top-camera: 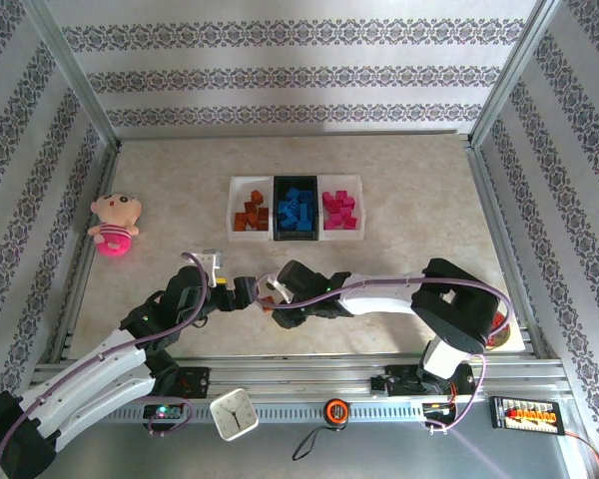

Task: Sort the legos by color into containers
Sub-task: Pick up the lego from the bottom-center of the table, then place the lego in the container.

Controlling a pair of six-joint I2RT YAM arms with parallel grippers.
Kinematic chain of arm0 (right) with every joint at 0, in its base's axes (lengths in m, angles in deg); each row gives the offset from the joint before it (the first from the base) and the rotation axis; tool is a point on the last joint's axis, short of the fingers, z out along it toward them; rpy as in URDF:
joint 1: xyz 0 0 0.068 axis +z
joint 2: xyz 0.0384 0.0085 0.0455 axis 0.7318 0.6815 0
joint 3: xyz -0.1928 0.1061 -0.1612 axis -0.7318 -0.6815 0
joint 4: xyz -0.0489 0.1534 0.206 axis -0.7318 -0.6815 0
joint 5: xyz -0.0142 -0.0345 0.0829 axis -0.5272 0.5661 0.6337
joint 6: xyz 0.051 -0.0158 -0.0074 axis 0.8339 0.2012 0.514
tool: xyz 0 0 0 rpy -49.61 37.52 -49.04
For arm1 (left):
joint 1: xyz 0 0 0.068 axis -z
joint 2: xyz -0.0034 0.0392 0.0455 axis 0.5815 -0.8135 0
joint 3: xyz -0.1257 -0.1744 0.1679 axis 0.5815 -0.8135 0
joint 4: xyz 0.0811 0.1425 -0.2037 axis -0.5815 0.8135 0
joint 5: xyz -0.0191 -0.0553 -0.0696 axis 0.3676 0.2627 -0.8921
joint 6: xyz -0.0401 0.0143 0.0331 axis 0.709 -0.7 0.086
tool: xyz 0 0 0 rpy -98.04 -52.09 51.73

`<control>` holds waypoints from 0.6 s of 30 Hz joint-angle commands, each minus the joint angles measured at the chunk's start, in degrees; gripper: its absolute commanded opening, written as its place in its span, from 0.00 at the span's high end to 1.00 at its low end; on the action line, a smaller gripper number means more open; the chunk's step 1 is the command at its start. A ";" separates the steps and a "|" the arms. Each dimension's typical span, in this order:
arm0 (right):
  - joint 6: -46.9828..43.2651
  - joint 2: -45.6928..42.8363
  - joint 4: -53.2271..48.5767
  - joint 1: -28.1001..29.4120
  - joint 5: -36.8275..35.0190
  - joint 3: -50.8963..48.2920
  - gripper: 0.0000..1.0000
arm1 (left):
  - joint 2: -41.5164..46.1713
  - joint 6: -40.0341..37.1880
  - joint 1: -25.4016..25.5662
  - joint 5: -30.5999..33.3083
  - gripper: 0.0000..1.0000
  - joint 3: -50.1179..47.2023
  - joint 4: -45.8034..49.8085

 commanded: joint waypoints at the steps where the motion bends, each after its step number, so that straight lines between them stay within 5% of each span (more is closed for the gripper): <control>1: -0.75 -1.26 0.21 0.12 1.28 1.12 0.70 | 1.00 0.26 -0.40 1.25 0.00 0.15 2.01; 11: -1.48 -11.32 -3.17 -5.86 1.56 8.29 0.77 | 4.89 1.40 -0.40 5.58 0.00 -0.11 7.06; 18: 0.74 2.52 -4.23 -10.90 -4.56 26.89 0.77 | 7.11 2.16 -0.38 5.20 0.00 -0.89 9.22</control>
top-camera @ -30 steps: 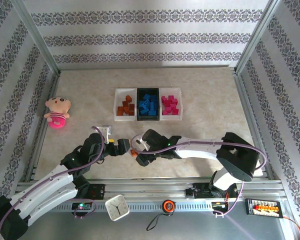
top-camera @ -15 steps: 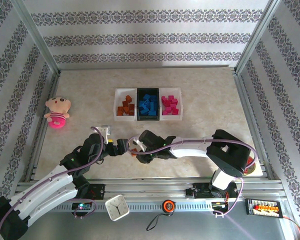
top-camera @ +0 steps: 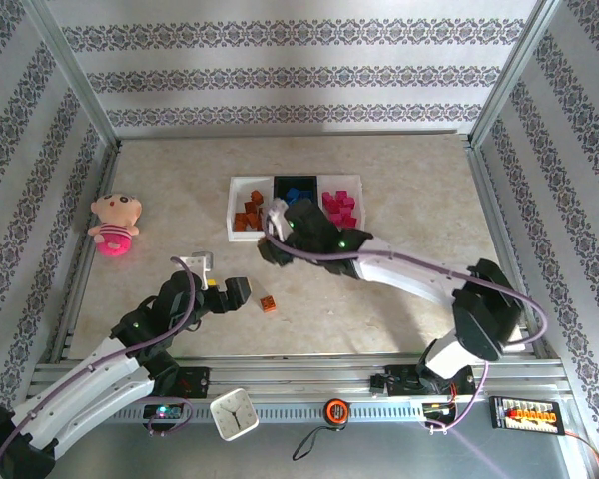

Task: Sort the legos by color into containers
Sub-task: Place the lego in the container, then pick up the lego from the middle-left of the table.

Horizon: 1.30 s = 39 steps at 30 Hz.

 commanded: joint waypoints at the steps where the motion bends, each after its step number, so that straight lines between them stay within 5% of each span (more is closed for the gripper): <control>1: 1.59 8.88 -1.53 -1.75 -4.73 8.14 0.77 | 0.93 1.45 -0.40 0.15 0.00 -1.25 2.30; 10: 7.54 27.80 -6.99 -4.98 -11.43 27.84 0.70 | 0.97 1.75 -0.40 -2.68 0.00 -2.19 1.65; 15: 7.75 31.45 -7.88 -5.25 -12.06 32.64 0.33 | 0.44 0.54 -0.39 -2.46 0.00 -1.49 2.54; 18: 8.16 29.48 -6.63 -5.48 -11.93 31.95 0.27 | -1.48 -0.32 -0.36 -3.78 0.00 -1.39 0.91; 24: 9.71 16.84 -0.58 -6.61 -11.56 16.82 0.26 | -16.47 -2.13 1.87 -8.49 0.08 1.13 -5.93; 30: 10.21 2.21 4.18 -7.04 -12.20 -2.51 0.25 | -32.60 -3.51 10.62 -4.38 0.15 5.74 -11.70; 39: 11.43 -14.65 5.86 -7.33 -13.89 -20.69 0.24 | -45.75 -3.00 13.39 -4.33 0.30 7.77 -18.37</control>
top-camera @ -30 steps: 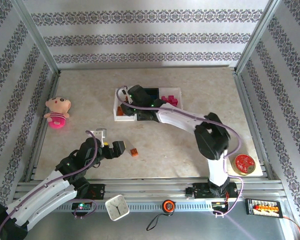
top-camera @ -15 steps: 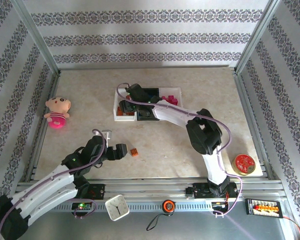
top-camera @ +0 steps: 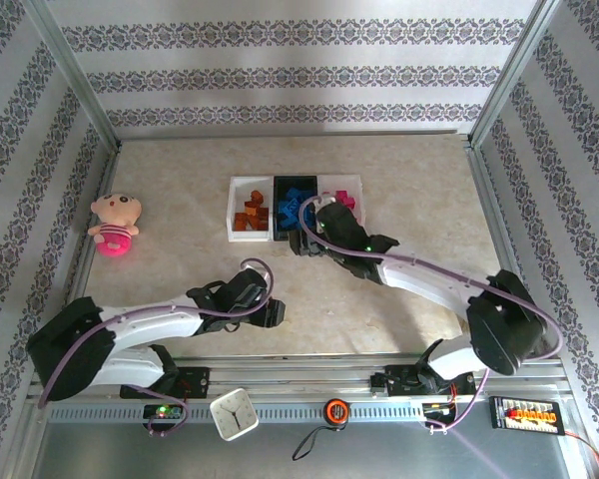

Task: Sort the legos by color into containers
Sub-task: Pick up the lego from the middle-left of the table.

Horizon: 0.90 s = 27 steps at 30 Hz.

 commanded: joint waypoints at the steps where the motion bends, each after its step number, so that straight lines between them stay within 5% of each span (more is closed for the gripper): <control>1: 1.33 -5.17 1.85 -0.15 -1.99 -4.55 0.24 | -3.80 -0.54 1.05 1.21 0.32 1.82 -4.53; 4: 1.45 -8.23 1.60 -0.10 -2.39 -7.45 0.23 | -5.52 -0.54 1.13 2.64 0.38 2.31 -5.89; 14: 2.32 -11.64 1.56 -0.12 -3.01 -11.97 0.22 | -2.65 -2.62 5.33 14.91 0.36 4.76 -0.47; 27: 2.99 -13.32 1.47 -0.68 -3.99 -14.03 0.22 | -7.97 -2.82 6.75 16.51 0.48 5.62 0.77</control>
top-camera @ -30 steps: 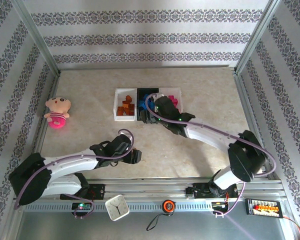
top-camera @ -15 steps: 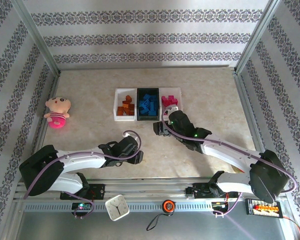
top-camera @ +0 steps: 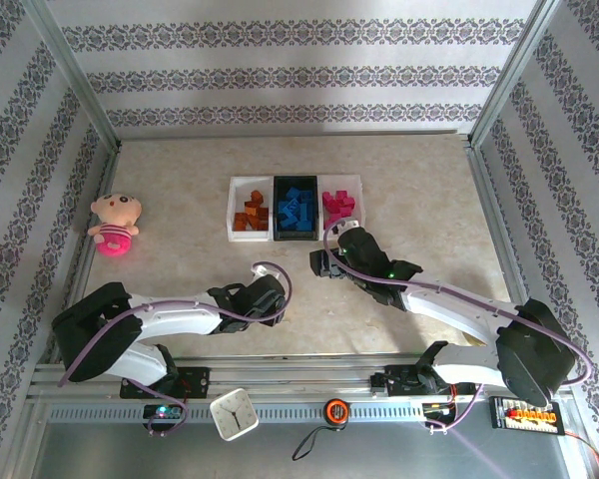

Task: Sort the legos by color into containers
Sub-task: Pick up the lego from the middle-left of the table, then place the lego in the container.

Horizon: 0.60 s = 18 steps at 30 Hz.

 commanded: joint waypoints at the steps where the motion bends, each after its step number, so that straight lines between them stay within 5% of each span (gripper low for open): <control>1: 0.95 -2.33 0.77 -0.85 -1.89 -0.79 0.22 | 0.17 -1.11 1.29 2.07 0.54 1.26 0.76; 8: 1.41 -4.97 0.29 -1.61 -2.55 -1.97 0.22 | 9.47 -3.20 -1.72 3.60 0.66 1.30 2.21; 13: 1.76 -7.16 -0.05 -2.16 -3.25 -3.25 0.22 | 15.32 -7.74 -14.33 -0.52 0.66 6.62 3.29; 18: 2.12 -8.25 -0.29 -2.74 -3.27 -4.51 0.22 | 8.00 -10.14 -26.50 -4.86 0.66 14.81 0.63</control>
